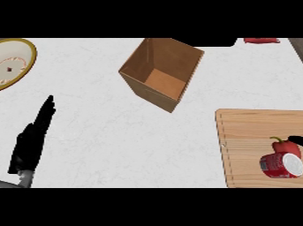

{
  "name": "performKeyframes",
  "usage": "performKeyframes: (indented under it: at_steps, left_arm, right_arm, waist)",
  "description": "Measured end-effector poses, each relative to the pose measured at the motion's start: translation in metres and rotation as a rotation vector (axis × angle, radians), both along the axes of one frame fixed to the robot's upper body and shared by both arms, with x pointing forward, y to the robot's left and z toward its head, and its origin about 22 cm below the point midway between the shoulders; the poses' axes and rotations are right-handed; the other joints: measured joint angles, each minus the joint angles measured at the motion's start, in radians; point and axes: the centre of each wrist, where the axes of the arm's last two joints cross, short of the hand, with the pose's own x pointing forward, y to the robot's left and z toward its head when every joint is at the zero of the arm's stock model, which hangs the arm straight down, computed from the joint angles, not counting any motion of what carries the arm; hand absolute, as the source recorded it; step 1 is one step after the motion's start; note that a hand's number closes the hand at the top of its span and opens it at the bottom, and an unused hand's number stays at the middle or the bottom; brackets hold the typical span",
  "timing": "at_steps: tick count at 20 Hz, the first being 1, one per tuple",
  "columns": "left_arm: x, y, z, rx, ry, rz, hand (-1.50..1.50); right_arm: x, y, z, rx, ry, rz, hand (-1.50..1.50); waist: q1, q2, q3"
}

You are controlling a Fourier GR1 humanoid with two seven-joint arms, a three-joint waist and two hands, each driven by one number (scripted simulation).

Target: Pick the bell pepper from the cutting board and place it in the cardboard box

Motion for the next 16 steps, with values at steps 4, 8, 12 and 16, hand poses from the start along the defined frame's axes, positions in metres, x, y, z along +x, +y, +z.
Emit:
performKeyframes:
  at_steps: [4, 8, 12, 16]
  left_arm:
    - [0.0, 0.003, 0.002, 0.0, -0.001, 0.006, 0.0]
    - [0.0, 0.004, 0.003, 0.004, -0.003, 0.003, 0.0]
    - [0.001, -0.001, 0.005, 0.003, -0.001, 0.002, 0.0]
    - [0.004, -0.003, 0.004, -0.001, -0.003, -0.003, 0.0]
  right_arm:
    - [-0.014, -0.023, 0.023, -0.252, 0.107, -0.011, -1.5]
    - [-0.024, -0.036, 0.048, -0.483, 0.291, 0.008, -1.5]
    - [-0.031, -0.026, 0.058, -0.652, 0.468, 0.034, -1.5]
    - [-0.032, -0.005, 0.059, -0.739, 0.593, 0.05, -1.5]
  waist:
    - [-0.002, -0.001, -0.002]
    - [-0.003, -0.001, -0.004]
    - [-0.005, -0.002, -0.004]
    - [0.0, -0.001, -0.003]
